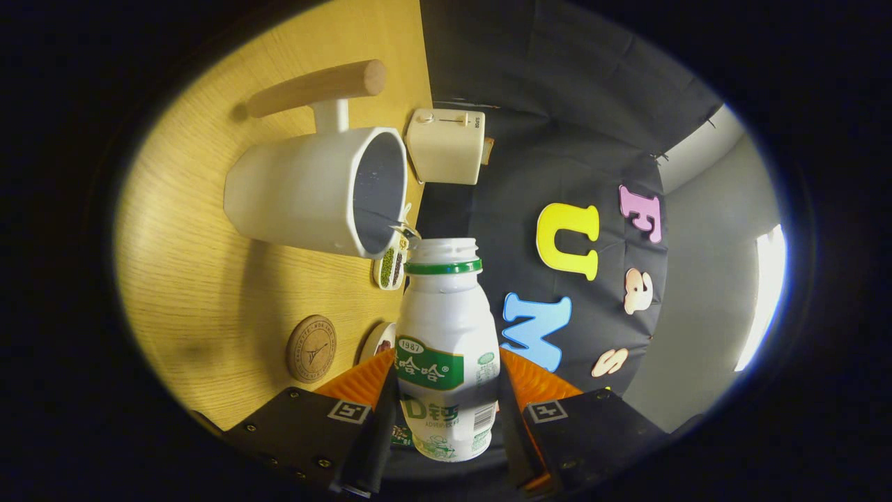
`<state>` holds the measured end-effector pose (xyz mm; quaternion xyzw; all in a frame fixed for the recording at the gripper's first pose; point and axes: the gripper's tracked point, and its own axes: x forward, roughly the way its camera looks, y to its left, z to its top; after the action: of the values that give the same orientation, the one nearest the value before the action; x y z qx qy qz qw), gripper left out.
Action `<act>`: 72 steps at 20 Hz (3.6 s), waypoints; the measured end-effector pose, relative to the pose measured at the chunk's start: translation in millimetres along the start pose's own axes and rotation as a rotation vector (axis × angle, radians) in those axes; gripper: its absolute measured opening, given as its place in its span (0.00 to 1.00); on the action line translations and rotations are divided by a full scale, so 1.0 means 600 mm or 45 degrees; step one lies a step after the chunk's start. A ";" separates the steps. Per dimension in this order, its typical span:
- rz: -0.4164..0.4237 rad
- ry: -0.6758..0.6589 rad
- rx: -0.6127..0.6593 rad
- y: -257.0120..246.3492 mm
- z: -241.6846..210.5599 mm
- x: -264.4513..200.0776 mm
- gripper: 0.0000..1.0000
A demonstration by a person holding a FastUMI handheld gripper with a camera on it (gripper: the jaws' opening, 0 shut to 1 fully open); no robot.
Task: Take the bottle from table, then pour the juice into the cup, finally place the bottle on the coaster
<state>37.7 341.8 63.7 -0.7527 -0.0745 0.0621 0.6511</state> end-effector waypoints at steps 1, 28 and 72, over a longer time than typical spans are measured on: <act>-0.002 -0.001 -0.005 -0.002 0.001 -0.001 0.67; -0.084 -0.015 -0.213 -0.055 0.017 -0.012 0.67; -0.109 0.021 -0.566 -0.050 0.039 0.000 0.67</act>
<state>32.2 368.5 90.0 -0.8743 -0.1128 0.0102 0.4720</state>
